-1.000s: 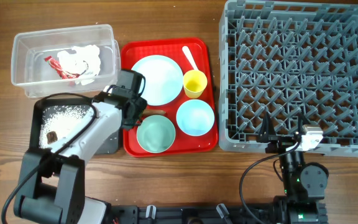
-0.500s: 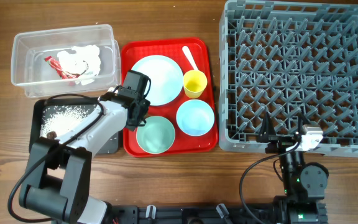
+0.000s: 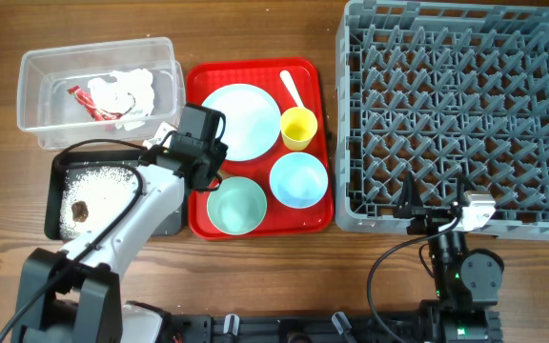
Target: Sort waste into correct bins and load items into the dishwasher rack
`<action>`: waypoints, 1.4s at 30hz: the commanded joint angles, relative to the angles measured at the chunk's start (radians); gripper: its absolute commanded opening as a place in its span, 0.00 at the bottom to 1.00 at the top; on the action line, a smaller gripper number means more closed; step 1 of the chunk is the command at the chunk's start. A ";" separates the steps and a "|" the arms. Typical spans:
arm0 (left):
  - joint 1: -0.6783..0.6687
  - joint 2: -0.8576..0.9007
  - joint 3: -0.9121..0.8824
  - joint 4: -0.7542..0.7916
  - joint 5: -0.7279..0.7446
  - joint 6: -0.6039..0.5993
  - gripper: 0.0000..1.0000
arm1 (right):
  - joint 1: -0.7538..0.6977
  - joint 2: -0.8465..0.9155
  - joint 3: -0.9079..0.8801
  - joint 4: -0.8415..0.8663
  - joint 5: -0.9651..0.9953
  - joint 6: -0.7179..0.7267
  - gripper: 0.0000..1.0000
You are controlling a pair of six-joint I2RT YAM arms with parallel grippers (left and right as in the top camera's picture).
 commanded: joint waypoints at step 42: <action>0.442 -0.164 -0.008 -0.235 -0.209 0.113 0.22 | -0.005 -0.005 -0.002 0.002 -0.016 0.007 1.00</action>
